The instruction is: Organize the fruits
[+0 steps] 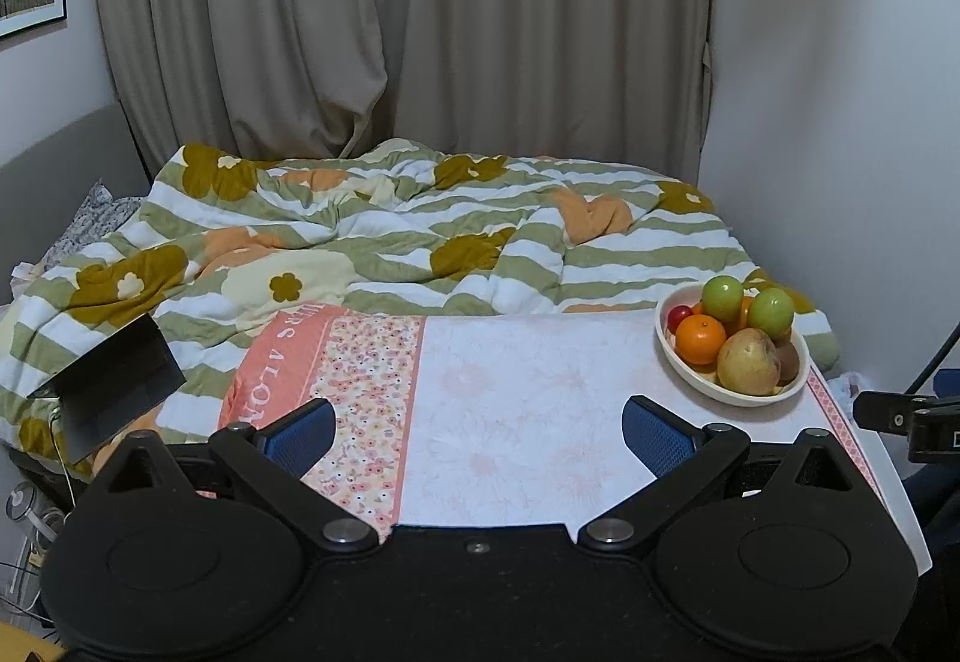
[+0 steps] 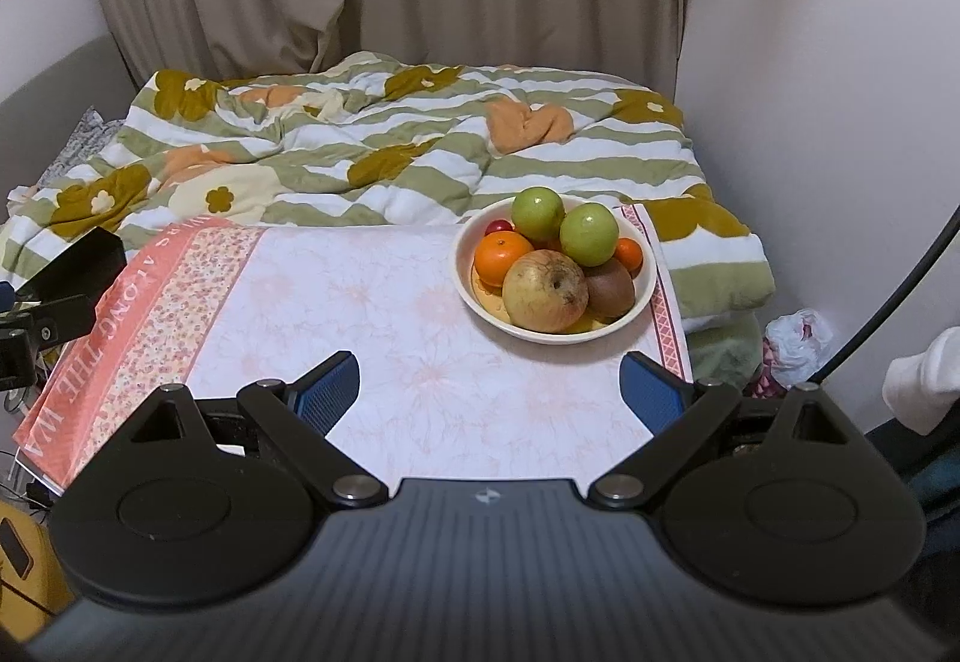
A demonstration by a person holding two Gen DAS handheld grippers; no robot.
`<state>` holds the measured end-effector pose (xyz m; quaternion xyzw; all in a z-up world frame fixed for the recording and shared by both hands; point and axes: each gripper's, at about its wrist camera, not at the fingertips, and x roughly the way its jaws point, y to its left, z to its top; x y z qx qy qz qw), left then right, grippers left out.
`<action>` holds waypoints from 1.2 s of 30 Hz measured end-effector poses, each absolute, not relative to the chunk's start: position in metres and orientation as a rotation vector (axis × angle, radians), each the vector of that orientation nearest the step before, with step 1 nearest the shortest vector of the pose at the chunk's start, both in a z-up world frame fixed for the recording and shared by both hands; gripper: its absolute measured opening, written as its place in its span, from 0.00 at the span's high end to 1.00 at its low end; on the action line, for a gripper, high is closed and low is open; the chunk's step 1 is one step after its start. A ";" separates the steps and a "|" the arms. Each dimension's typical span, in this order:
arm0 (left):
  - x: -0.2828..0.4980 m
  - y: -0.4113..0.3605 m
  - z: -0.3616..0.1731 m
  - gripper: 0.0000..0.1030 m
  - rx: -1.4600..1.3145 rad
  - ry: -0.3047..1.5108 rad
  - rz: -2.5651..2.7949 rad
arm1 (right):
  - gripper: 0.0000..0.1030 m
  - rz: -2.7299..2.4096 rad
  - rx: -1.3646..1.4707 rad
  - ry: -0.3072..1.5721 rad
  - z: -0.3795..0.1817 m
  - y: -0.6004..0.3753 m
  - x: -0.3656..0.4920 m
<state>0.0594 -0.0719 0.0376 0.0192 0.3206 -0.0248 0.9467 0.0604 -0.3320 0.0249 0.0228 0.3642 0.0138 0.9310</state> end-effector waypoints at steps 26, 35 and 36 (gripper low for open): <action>0.056 -0.067 0.038 0.00 0.036 0.644 -0.051 | 0.00 0.012 0.058 0.761 0.020 -0.329 0.058; 0.054 -0.069 0.039 0.00 0.041 0.642 -0.055 | 0.00 0.012 0.057 0.762 0.020 -0.329 0.058; 0.054 -0.069 0.040 0.00 0.041 0.641 -0.055 | 0.00 0.012 0.058 0.761 0.020 -0.329 0.058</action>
